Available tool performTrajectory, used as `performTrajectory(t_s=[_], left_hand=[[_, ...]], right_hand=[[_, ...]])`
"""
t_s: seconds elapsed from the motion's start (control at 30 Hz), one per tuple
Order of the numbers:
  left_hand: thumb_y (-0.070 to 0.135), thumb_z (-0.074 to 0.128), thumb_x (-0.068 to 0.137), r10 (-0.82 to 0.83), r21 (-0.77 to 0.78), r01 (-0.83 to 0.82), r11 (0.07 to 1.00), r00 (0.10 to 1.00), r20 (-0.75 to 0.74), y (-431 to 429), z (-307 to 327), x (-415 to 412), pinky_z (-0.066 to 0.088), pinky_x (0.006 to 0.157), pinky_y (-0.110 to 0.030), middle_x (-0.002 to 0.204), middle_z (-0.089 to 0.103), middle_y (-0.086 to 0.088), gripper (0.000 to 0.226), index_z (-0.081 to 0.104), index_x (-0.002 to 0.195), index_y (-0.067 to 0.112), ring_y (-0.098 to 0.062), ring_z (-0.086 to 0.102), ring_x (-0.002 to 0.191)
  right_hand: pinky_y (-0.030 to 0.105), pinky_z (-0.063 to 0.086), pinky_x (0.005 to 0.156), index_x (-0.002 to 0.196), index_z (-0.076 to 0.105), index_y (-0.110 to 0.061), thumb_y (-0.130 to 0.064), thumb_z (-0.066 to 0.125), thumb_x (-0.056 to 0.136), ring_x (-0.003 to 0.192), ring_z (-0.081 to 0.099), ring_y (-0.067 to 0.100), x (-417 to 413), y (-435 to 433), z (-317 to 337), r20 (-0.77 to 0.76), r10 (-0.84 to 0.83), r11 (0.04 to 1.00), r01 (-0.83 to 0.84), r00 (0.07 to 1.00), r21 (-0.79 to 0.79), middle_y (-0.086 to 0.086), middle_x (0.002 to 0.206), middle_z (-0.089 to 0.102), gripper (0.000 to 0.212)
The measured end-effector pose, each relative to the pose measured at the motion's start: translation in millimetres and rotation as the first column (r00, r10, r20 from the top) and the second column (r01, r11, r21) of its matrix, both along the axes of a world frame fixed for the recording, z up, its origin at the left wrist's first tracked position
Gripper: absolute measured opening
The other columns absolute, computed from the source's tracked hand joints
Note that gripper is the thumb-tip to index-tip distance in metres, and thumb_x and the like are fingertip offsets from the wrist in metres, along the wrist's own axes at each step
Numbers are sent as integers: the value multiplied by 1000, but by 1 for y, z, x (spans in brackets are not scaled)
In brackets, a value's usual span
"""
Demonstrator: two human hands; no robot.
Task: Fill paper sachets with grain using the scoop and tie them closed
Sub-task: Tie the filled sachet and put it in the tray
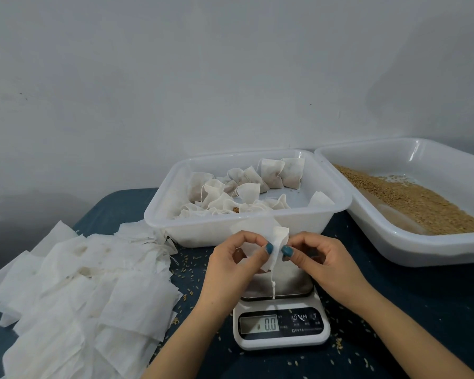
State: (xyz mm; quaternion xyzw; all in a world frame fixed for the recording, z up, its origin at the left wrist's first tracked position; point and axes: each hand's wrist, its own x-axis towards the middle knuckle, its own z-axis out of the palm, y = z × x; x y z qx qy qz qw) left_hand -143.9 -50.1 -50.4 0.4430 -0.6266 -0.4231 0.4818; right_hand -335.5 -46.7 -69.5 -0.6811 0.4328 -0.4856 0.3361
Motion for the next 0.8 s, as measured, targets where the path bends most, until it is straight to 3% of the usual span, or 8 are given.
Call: performTrajectory(t_s=[0.1, 0.17, 0.23, 0.27, 0.47, 0.57, 0.67, 0.8], left_hand=[[20, 75, 87, 45, -65, -44, 997, 999, 21, 1, 2, 1, 37, 58, -12, 71, 61, 21, 18, 70, 75, 32, 1, 42, 53], [23, 76, 84, 71, -125, -66, 990, 997, 34, 1, 3, 1, 41, 73, -16, 107, 62, 19, 15, 70, 78, 36, 9, 55, 81], [29, 78, 81, 154, -232, -120, 965, 979, 133, 4, 2, 2, 35, 97, -14, 132, 47, 19, 13, 70, 80, 39, 8, 43, 120], [31, 78, 80, 202, -303, -141, 942, 962, 181, 5, 2, 2, 30, 100, -11, 135, 43, 20, 12, 70, 80, 40, 3, 37, 127], [36, 71, 84, 387, -612, -160, 775, 885, 260, 7, 0, 2, 33, 105, -32, 134, 47, 12, 5, 68, 85, 32, -12, 32, 132], [38, 63, 87, 475, -702, -140, 699, 824, 309, 6, -1, 4, 36, 102, -38, 133, 50, 7, 11, 67, 87, 27, -16, 35, 127], [31, 60, 91, 445, -741, -55, 670, 829, 340, 3, 1, 7, 39, 100, -41, 130, 54, 5, 11, 65, 91, 21, -18, 41, 127], [21, 51, 99, 283, -725, 176, 666, 839, 464, 1, 1, 10, 37, 108, -32, 126, 61, 5, 9, 56, 98, 13, -18, 46, 133]], right_hand=[[38, 52, 73, 88, 75, -30, -38, 66, 84, 80, 63, 26, 0, 1, 1, 16, -9, 1000, 9, 1000, 5, -2, 83, 72, 13], [37, 52, 73, 85, 75, -32, -40, 66, 82, 80, 64, 24, 0, 0, 1, 23, -24, 1000, 24, 999, 9, -3, 82, 72, 13], [37, 53, 74, 82, 73, -33, -42, 65, 82, 80, 64, 22, 1, 0, 2, 15, -42, 999, 42, 999, 15, -2, 82, 71, 13], [37, 53, 73, 79, 72, -34, -41, 65, 83, 79, 64, 20, 1, 0, 2, 10, -47, 999, 47, 999, 18, -2, 80, 71, 11], [33, 51, 66, 71, 66, -29, -16, 70, 89, 72, 61, 19, -2, 0, -1, -51, -75, 997, 76, 996, 18, -3, 72, 66, 22], [20, 43, 57, 66, 62, -31, -10, 69, 88, 63, 54, 7, -2, 0, -1, -77, -79, 996, 81, 994, 23, -6, 67, 63, 31], [17, 40, 56, 64, 60, -30, -8, 69, 87, 61, 51, 4, -2, 1, -1, -81, -66, 997, 69, 995, 28, -7, 66, 61, 32], [32, 43, 57, 62, 58, -31, -23, 66, 82, 60, 49, 17, 0, 4, 3, -54, 3, 999, -1, 999, 37, -8, 63, 57, 23]])
